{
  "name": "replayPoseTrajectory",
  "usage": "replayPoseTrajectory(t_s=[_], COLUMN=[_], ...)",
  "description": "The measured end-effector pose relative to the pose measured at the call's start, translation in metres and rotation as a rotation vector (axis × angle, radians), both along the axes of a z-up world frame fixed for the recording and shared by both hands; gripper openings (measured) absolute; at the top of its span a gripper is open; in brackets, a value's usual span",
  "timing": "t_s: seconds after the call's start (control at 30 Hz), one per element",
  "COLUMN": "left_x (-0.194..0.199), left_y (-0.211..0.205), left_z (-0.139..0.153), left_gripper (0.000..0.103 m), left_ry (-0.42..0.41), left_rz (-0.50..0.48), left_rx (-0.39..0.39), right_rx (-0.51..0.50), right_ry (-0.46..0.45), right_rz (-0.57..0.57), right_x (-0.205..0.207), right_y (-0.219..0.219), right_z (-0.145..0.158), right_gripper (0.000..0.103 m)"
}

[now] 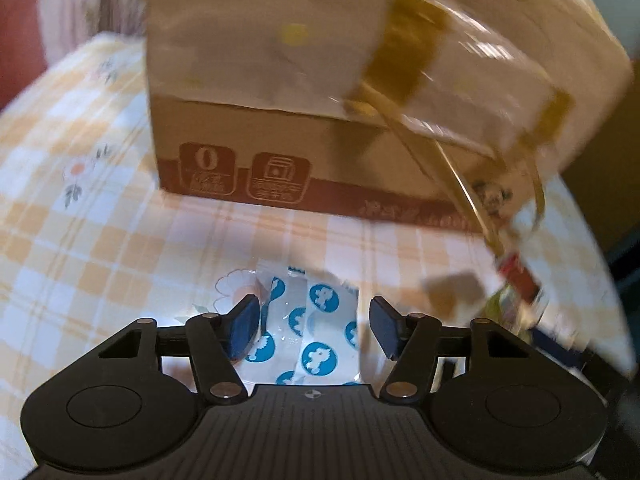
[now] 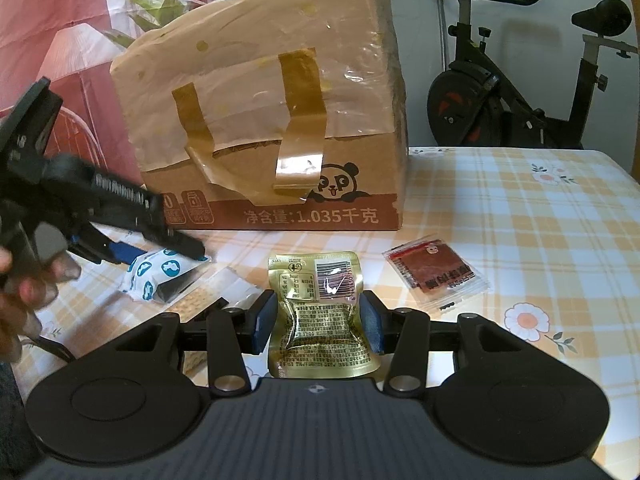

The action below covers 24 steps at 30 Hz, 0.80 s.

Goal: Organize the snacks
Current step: 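Grasp the blue-and-white wrapped pack with the left gripper while the right gripper holds the gold pack, then carry both held packs over the box and open both grippers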

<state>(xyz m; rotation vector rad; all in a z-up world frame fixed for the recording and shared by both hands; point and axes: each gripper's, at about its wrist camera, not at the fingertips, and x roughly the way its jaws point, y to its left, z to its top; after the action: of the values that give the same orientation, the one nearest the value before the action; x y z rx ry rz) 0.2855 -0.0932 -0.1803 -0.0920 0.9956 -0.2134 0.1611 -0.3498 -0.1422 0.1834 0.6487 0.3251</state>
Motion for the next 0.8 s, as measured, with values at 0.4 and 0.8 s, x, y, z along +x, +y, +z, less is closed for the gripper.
replayPoseTrajectory(t_s=[0.4,0.8], left_x=[-0.043,-0.054], left_y=[0.002,0.018], left_z=[-0.004,0.032], left_gripper=[0.050,0.050], left_ry=[-0.151,-0.253], left_rz=[-0.096,-0.072], left_rx=[0.081,0.026], right_rx=[-0.002,-0.038], right_ry=[0.008,-0.034], right_rz=[-0.008,-0.052], right_x=[0.001,-0.009], right_y=[0.000,-0.001], right_z=[-0.001,0.009], right_gripper=[0.048,0.048])
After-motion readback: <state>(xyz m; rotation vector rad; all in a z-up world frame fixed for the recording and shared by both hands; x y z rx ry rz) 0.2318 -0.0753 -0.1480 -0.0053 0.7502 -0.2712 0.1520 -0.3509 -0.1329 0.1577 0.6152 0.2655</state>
